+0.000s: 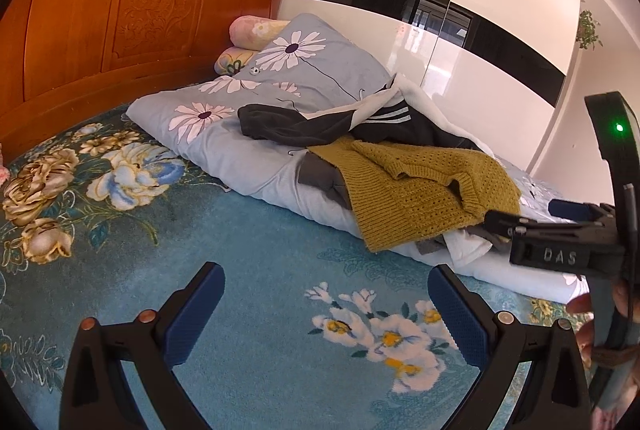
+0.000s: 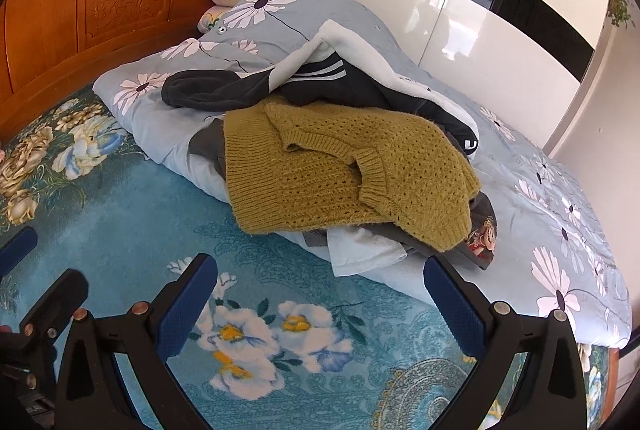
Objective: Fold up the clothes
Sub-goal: 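Grasp the mustard knit vest's edge with the right tool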
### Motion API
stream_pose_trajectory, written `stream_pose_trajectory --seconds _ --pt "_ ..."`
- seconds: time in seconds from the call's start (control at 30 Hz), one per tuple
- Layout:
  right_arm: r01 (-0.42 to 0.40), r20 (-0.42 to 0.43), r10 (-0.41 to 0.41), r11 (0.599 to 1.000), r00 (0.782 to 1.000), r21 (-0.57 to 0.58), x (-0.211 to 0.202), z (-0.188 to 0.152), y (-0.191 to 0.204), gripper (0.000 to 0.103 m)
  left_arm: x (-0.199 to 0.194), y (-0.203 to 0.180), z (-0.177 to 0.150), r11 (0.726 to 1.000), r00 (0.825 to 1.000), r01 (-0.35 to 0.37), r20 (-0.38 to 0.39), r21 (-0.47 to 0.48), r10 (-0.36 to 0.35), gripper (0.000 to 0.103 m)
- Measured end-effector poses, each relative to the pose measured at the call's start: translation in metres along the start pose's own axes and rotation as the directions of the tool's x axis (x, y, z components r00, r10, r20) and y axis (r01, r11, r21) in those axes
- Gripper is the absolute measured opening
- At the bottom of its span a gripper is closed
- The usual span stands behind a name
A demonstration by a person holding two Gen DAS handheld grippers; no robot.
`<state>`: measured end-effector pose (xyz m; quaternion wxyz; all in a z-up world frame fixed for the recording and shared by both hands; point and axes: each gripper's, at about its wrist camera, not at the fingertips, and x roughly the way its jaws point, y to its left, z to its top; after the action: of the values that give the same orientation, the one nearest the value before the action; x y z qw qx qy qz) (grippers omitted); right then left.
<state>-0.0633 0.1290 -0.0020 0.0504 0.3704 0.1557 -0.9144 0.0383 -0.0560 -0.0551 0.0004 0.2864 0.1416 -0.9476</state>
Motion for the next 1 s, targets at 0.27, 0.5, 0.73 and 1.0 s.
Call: stream_pose_trajectory --seconds 0.27,0.5,0.73,1.0 --pt "0.150 -0.053 -0.151 0.989 0.987 -0.018 0.065 0.035 -0.023 0.103 -0.026 0.017 -0.033 0.998 1.000 -0.020 0.019 0.052 0.020 0.103" --pt "0.316 -0.082 -0.326 0.942 0.942 -0.112 0.122 0.050 -0.027 0.103 -0.037 0.016 -0.048 0.992 0.999 -0.020 0.031 0.124 0.016 0.103" --pt "0.438 -0.082 -0.454 0.884 0.887 -0.162 0.156 0.068 -0.022 0.065 -0.045 0.024 -0.059 0.995 0.999 -0.004 0.033 0.099 0.001 0.103" --pt "0.493 -0.169 -0.524 0.848 0.835 -0.194 0.171 0.084 -0.036 0.018 -0.063 0.032 -0.061 0.992 0.999 0.006 0.031 0.128 -0.010 0.103"
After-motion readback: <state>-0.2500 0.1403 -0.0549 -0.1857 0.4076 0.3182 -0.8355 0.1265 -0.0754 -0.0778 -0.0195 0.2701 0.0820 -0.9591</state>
